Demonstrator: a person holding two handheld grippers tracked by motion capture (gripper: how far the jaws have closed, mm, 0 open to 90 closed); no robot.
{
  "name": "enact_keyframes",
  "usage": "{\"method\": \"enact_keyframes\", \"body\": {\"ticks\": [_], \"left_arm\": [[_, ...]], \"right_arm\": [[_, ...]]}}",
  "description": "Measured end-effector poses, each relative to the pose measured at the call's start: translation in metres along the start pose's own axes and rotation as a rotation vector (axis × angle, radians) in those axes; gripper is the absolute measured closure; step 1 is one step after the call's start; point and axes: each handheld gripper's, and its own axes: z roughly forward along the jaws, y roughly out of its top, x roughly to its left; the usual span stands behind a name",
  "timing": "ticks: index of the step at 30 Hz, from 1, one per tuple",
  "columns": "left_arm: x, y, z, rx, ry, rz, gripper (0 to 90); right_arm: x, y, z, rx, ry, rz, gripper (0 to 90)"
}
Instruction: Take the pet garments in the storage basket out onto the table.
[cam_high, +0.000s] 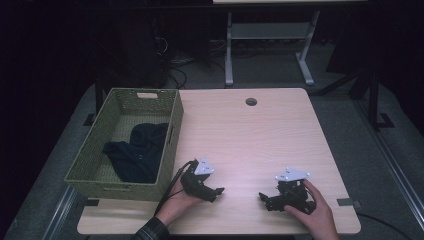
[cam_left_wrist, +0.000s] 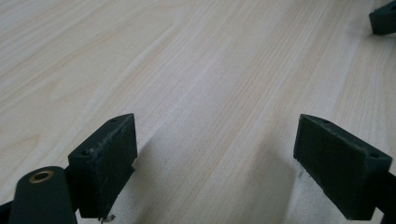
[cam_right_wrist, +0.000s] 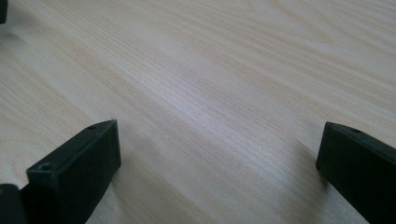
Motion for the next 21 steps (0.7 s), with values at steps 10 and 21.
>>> {"method": "enact_keyframes", "body": {"ticks": [10,21], "left_arm": [[0.003,0.005,-0.007,-0.021,0.01,-0.016,13.0],[0.003,0.011,-0.01,-0.023,0.007,-0.029,13.5]], "right_arm": [[0.0,0.0,0.0,0.0,0.0,0.0,0.0],[0.0,0.0,0.0,0.001,0.003,0.0,0.0]]}}
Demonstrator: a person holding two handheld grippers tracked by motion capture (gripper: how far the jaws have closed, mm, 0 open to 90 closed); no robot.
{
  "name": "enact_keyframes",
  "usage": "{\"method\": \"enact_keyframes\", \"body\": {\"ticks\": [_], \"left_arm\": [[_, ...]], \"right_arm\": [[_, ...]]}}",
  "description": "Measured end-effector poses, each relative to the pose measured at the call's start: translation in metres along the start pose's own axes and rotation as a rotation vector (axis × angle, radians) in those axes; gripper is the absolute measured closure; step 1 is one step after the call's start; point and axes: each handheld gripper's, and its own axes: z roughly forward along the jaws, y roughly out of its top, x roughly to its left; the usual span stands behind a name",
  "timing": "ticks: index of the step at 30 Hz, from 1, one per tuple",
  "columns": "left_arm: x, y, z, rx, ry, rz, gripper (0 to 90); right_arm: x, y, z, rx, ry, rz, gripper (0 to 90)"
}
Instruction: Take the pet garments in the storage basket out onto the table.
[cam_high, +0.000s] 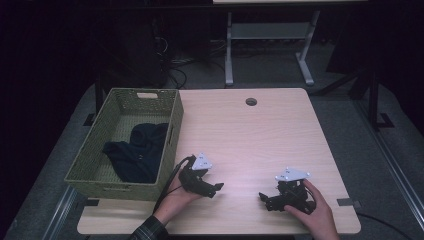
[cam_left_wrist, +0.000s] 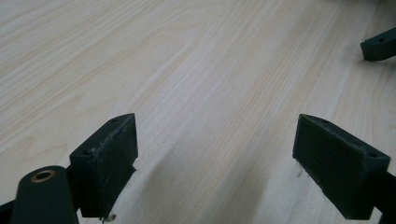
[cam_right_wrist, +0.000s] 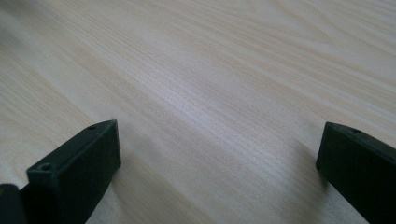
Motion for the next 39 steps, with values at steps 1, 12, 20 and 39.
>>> {"method": "enact_keyframes", "body": {"ticks": [1,12,20,39], "left_arm": [[0.0,0.001,0.0,0.002,0.001,0.004,13.5],[0.0,0.006,-0.006,-0.007,0.0,0.014,13.6],[-0.002,0.009,-0.007,0.001,-0.01,0.013,13.9],[0.001,0.02,-0.019,-0.013,-0.007,-0.003,14.2]], "right_arm": [[0.0,0.0,0.0,0.0,0.0,-0.001,0.0],[0.0,0.0,0.0,0.0,0.001,-0.002,0.0],[0.0,0.0,0.0,0.0,0.001,-0.002,0.0],[0.0,0.0,0.0,0.001,0.003,-0.002,0.0]]}}
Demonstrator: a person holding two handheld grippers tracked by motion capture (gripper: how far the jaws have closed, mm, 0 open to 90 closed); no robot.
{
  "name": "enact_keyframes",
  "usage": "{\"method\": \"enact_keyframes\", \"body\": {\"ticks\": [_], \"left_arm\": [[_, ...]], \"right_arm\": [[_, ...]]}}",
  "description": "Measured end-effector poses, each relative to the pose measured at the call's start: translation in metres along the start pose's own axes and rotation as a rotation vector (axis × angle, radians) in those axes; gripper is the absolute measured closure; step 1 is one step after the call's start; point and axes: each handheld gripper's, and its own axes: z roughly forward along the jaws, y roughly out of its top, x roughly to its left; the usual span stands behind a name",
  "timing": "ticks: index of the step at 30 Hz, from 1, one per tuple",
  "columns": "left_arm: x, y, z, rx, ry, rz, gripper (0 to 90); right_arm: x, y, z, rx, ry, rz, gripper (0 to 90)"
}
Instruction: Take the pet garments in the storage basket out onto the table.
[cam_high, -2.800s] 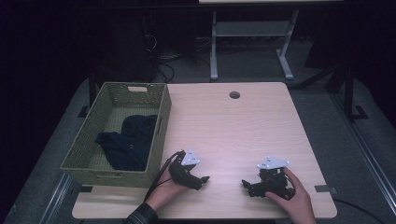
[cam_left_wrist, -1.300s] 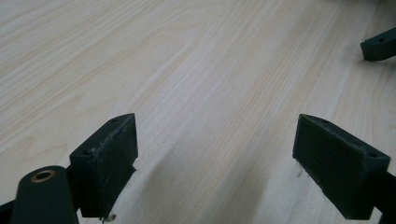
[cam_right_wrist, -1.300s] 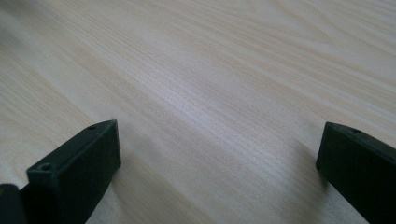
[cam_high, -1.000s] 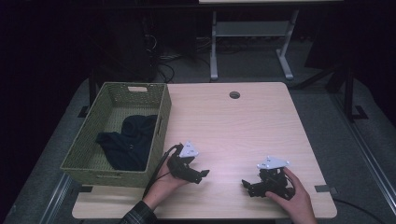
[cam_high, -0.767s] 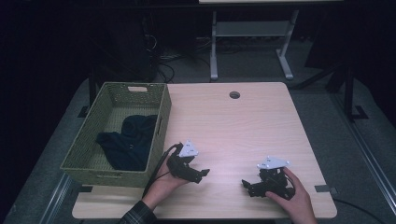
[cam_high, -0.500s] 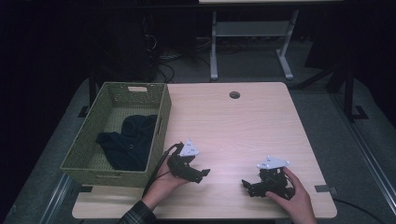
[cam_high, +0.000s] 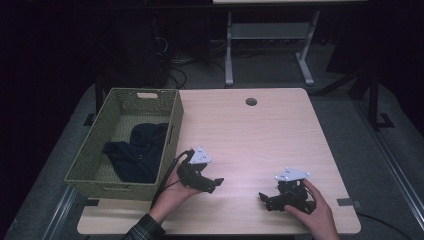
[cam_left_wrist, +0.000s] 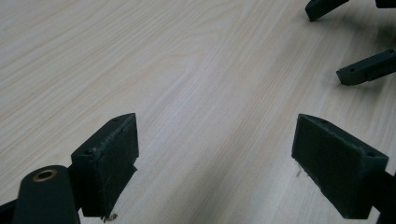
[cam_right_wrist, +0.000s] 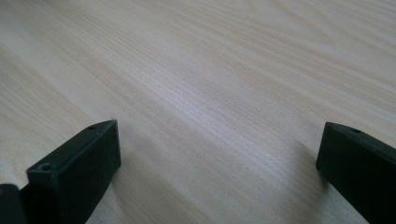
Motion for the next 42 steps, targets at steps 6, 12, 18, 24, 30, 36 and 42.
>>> {"method": "enact_keyframes", "body": {"ticks": [6,12,18,24,30,36,42], "left_arm": [[-0.001,0.003,-0.002,0.0,-0.003,0.001,14.2],[0.0,0.007,-0.006,-0.004,-0.006,0.006,14.3],[0.001,0.01,-0.009,-0.002,0.005,0.01,14.3],[0.004,0.014,-0.015,-0.014,0.015,0.012,14.3],[0.005,0.018,-0.019,-0.02,0.016,0.012,14.3],[0.007,0.023,-0.025,-0.028,0.013,0.014,14.3],[0.008,0.028,-0.03,-0.042,0.013,0.011,14.3]], "right_arm": [[0.0,0.0,0.0,0.0,0.0,0.0,0.0],[0.0,0.0,0.0,-0.001,0.0,0.0,0.0],[0.0,0.0,0.0,-0.001,0.0,-0.001,0.0],[0.0,0.0,0.0,0.0,0.001,0.0,0.0],[0.0,0.0,0.0,0.0,0.001,0.0,0.0],[0.0,0.0,0.0,0.0,0.001,0.0,0.0],[0.0,0.0,0.0,-0.001,0.001,0.0,0.0]]}}
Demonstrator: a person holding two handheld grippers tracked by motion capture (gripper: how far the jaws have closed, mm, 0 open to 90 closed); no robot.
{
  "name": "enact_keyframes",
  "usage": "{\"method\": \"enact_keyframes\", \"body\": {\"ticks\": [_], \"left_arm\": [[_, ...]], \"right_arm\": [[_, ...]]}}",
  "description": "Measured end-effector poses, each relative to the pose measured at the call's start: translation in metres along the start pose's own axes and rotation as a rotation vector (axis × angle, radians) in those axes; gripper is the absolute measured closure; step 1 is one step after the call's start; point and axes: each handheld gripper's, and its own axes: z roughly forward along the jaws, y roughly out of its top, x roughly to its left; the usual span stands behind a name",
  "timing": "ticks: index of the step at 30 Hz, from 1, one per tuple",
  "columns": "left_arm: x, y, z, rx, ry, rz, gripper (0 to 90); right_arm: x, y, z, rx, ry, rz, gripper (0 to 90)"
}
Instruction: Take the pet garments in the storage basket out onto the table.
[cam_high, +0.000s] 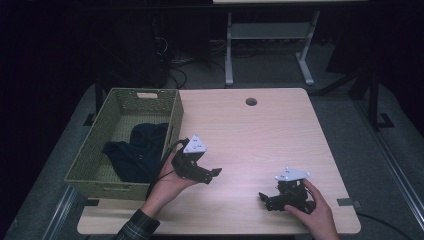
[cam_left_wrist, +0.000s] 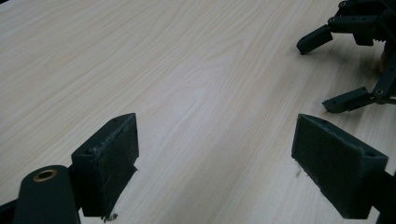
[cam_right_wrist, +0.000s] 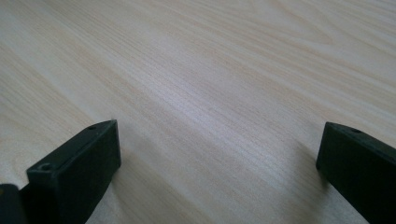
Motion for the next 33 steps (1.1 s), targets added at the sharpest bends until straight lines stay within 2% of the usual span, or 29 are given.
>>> {"method": "enact_keyframes", "body": {"ticks": [21,33], "left_arm": [[0.009,0.019,-0.018,-0.031,-0.005,0.006,14.3],[0.021,0.031,-0.028,-0.056,-0.007,-0.014,14.2]], "right_arm": [[0.0,0.0,0.0,0.001,0.001,-0.001,0.0],[0.0,0.0,0.0,0.001,0.002,-0.001,0.0]]}}
